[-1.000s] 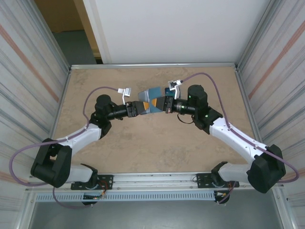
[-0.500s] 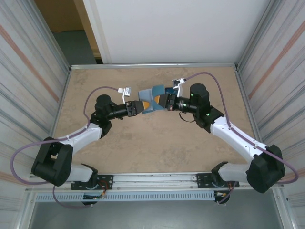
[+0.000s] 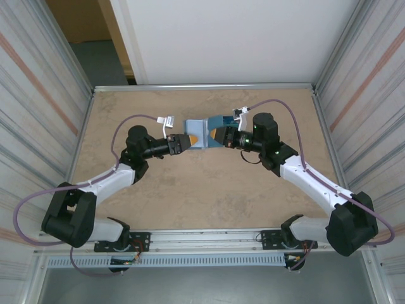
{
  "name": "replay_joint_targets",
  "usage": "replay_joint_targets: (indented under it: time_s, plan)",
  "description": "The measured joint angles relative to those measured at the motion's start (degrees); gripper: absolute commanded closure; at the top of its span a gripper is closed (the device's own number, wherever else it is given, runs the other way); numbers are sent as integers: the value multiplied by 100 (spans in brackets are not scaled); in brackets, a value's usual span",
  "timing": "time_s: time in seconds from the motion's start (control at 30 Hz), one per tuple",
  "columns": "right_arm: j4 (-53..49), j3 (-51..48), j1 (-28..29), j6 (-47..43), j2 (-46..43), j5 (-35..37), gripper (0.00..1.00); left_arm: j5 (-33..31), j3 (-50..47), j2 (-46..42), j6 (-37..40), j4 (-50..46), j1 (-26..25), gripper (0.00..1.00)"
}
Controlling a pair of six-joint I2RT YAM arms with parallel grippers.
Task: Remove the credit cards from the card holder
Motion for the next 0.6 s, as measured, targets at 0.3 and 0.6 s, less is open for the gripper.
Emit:
replay_joint_targets:
  time_s: [0.3,0.6]
  plan:
    - [-129,0,-2,-26,26,44,100,0,0,-24,42,-90,0,62]
    - [-210,-2,0,-42,179,111,100,0,2,-98,116,-212,0,64]
